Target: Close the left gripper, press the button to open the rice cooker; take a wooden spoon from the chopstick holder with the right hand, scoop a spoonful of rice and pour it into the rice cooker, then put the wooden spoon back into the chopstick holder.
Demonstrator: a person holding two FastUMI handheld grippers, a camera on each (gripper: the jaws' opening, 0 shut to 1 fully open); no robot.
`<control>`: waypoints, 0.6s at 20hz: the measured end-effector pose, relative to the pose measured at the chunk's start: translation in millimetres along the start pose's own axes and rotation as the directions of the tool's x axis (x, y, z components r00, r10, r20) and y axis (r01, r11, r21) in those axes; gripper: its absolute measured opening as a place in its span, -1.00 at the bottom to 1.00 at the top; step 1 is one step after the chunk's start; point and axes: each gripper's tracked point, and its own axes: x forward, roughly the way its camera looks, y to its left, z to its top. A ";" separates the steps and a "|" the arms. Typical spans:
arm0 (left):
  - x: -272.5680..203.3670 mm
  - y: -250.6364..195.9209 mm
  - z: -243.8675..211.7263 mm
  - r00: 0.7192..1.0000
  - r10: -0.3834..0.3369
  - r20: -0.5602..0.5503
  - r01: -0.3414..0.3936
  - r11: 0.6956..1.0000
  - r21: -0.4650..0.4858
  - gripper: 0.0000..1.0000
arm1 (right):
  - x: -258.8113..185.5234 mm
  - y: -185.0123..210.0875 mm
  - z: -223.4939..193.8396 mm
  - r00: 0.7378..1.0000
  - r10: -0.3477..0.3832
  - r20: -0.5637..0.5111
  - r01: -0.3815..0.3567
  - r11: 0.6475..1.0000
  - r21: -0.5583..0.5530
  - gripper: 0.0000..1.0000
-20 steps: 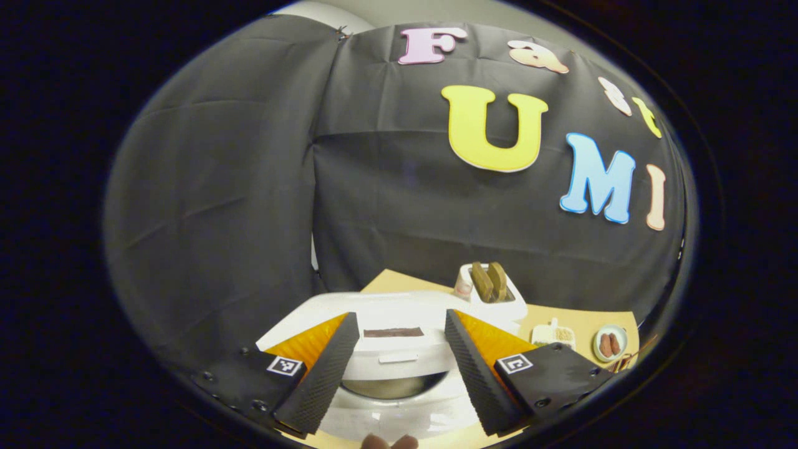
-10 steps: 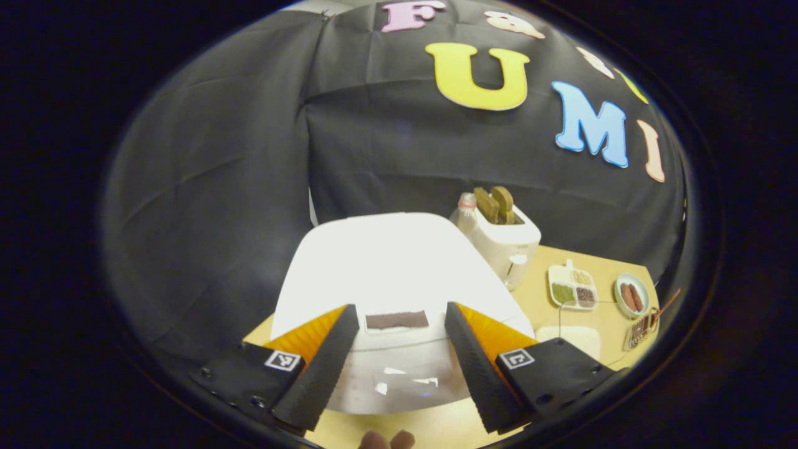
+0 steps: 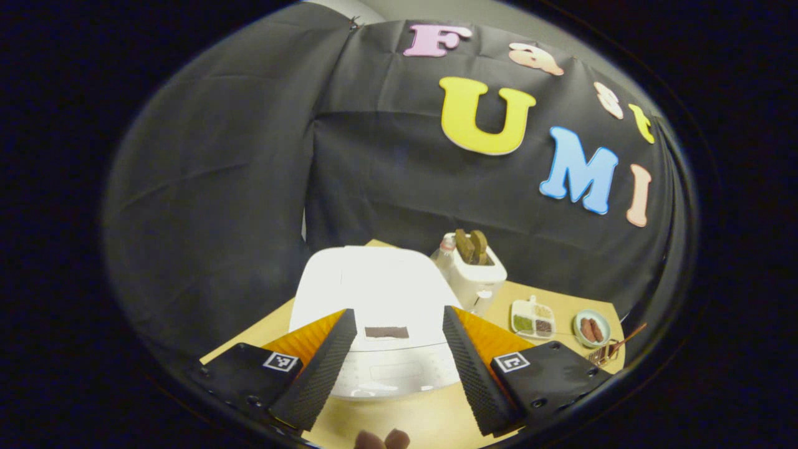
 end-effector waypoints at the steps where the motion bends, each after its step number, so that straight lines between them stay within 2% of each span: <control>1: -23.1 -11.2 16.5 0.999 -0.025 0.036 0.025 1.000 0.011 0.95 | 3.8 -3.9 6.5 1.000 0.006 0.015 -0.006 1.000 0.005 0.96; 3: -69.9 -37.4 40.3 0.993 -0.079 0.089 0.077 0.997 0.021 0.89 | 7.5 -14.5 21.8 0.999 0.021 0.043 -0.022 1.000 0.017 0.96; 4: -92.1 -49.9 51.2 0.988 -0.103 0.112 0.101 0.995 0.026 0.95 | 7.1 -20.2 30.6 0.998 0.031 0.051 -0.032 0.999 0.022 0.96; 5: -116.6 -66.1 63.7 0.982 -0.133 0.137 0.130 0.991 0.031 0.89 | 5.9 -26.0 40.7 0.997 0.044 0.069 -0.046 0.999 0.026 0.96; 8: -192.5 -124.4 99.4 0.943 -0.235 0.236 0.232 0.972 0.041 0.94 | -2.8 -58.8 76.1 0.990 0.045 0.131 -0.045 0.999 0.000 0.95; 9: -217.3 -144.3 106.5 0.931 -0.259 0.258 0.257 0.965 0.042 0.87 | -7.0 -68.5 82.0 0.989 0.048 0.141 -0.047 0.999 -0.013 0.95; 10: -241.4 -158.3 103.8 0.919 -0.279 0.277 0.279 0.959 0.042 1.00 | -12.1 -78.8 88.8 0.987 0.052 0.152 -0.049 0.999 -0.020 0.95; 12: -286.0 -187.5 109.9 0.899 -0.311 0.309 0.312 0.949 0.049 0.94 | -21.4 -98.8 100.0 0.984 0.053 0.171 -0.050 0.998 -0.022 0.95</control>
